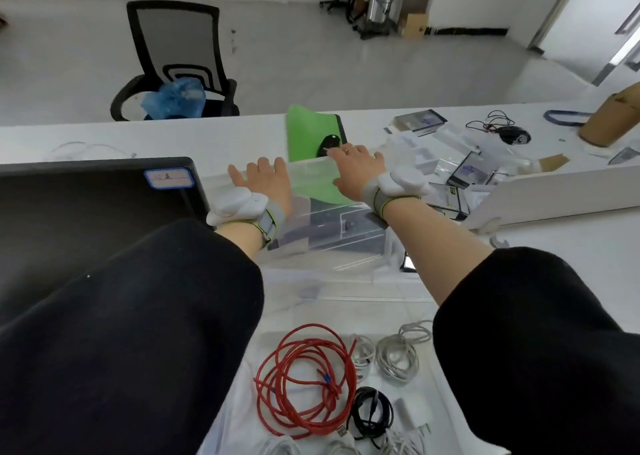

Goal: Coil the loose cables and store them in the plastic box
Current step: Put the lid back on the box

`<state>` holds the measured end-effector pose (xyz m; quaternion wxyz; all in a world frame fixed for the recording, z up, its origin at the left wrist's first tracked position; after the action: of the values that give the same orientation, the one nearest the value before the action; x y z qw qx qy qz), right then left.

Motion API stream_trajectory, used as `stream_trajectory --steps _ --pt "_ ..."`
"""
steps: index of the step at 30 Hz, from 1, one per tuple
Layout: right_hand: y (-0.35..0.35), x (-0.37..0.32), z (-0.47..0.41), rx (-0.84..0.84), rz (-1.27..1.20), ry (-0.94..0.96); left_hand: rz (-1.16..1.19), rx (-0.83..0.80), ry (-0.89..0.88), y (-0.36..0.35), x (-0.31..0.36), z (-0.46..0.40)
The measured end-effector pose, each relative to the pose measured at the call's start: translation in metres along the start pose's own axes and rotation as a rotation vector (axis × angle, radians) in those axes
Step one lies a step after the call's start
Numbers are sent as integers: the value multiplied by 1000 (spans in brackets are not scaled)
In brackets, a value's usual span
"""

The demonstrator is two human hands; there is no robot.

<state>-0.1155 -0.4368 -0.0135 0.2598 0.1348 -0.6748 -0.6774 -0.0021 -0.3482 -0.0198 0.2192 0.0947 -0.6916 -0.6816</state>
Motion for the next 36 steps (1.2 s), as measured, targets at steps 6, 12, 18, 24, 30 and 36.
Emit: stream_trajectory --steps 6,12,18,24,30,36 --pt "19 12 2 -47 -112 21 39 30 6 7 3 -8" --pt "46 56 37 89 -240 -201 124 81 -151 39 39 17" --pt "113 89 99 340 -202 -297 232 121 -197 88 77 54" --pt "162 102 181 383 59 -439 232 305 -414 139 106 119" --pt "165 97 226 -13 61 -346 81 301 -535 147 115 173" --pt "126 72 260 -411 -122 -219 27 114 -658 118 104 220"
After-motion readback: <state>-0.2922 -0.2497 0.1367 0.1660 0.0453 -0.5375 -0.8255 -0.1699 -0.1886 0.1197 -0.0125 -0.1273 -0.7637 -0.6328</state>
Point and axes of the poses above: each hand's wrist, its own z-axis away from the middle knuckle, its own y-axis out of the back of the hand, x = y × z, the point moved 9 cm from there along -z, towards the middle knuckle, and after that the axes turned 11 degrees about z, right-handed, at the moved point
